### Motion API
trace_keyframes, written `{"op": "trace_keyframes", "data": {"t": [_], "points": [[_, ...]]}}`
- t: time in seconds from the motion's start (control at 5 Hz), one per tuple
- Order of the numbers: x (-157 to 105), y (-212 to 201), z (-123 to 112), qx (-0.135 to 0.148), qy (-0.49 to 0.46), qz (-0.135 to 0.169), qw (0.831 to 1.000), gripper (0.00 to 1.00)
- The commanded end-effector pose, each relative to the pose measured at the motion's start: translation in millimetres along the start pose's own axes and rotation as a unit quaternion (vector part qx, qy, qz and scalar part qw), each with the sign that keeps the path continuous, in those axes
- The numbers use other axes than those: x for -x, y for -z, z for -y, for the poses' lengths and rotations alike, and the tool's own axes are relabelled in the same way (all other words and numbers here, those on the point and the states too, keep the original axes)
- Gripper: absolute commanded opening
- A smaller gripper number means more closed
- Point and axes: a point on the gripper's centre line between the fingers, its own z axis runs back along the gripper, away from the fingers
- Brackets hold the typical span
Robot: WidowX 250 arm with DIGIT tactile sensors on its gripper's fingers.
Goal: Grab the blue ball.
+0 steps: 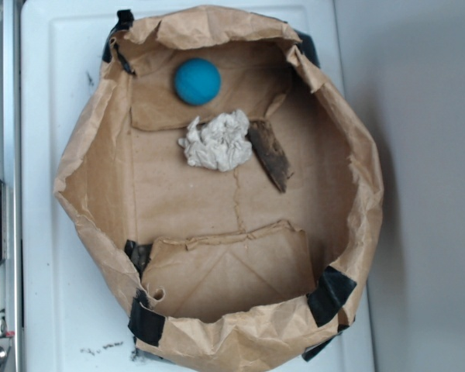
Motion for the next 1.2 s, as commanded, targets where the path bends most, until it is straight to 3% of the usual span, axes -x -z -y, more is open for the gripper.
{"op": "trace_keyframes", "data": {"t": [0.0,0.4,0.6,0.8,1.0], "points": [[0.0,0.0,0.0,0.0,0.0,0.0,1.0,1.0],[-98.5,23.1,-42.9,0.029,-0.05,-0.015,0.998,1.0],[-147.8,56.5,-56.4,0.012,0.007,-0.014,1.0,1.0],[-177.6,82.5,-66.0,0.007,0.096,-0.065,0.993,1.0],[-177.6,82.5,-66.0,0.007,0.096,-0.065,0.993,1.0]]}}
